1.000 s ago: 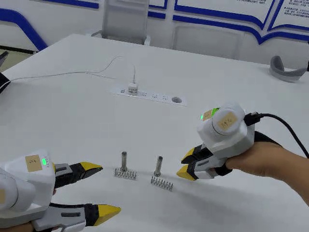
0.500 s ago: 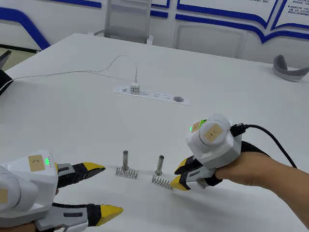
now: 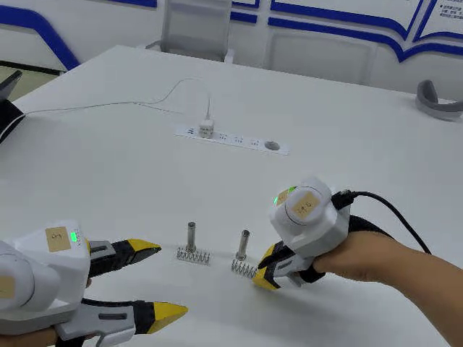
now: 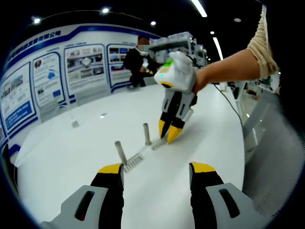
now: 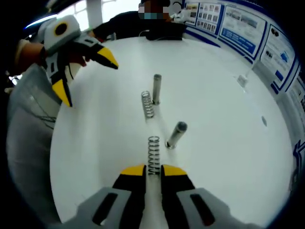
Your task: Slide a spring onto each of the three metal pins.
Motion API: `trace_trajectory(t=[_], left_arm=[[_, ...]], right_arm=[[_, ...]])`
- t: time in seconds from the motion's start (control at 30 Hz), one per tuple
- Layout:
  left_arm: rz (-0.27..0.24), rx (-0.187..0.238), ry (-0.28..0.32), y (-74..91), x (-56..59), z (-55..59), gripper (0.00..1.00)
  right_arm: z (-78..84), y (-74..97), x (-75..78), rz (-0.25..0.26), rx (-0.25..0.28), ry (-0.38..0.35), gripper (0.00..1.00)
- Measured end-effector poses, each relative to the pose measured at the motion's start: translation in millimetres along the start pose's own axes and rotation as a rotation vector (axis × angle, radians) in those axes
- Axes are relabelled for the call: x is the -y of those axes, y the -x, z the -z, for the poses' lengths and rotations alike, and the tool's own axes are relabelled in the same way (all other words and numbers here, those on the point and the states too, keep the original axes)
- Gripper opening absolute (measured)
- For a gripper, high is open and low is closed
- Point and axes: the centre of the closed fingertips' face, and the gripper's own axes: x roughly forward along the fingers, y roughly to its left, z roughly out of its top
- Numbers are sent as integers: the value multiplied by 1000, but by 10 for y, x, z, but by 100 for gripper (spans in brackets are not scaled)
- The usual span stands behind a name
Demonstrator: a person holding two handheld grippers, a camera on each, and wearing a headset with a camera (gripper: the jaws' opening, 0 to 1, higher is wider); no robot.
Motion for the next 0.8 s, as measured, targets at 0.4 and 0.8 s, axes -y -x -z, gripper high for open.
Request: trace_trajectory(t=[0.4, 0.8], left_arm=[[6, 3, -5, -6, -2, -15, 55], [39, 2, -25, -71, 78, -52, 54]], right_arm=[[23, -21, 0, -4, -16, -10, 12], [9, 84, -108, -16, -23, 21, 12]])
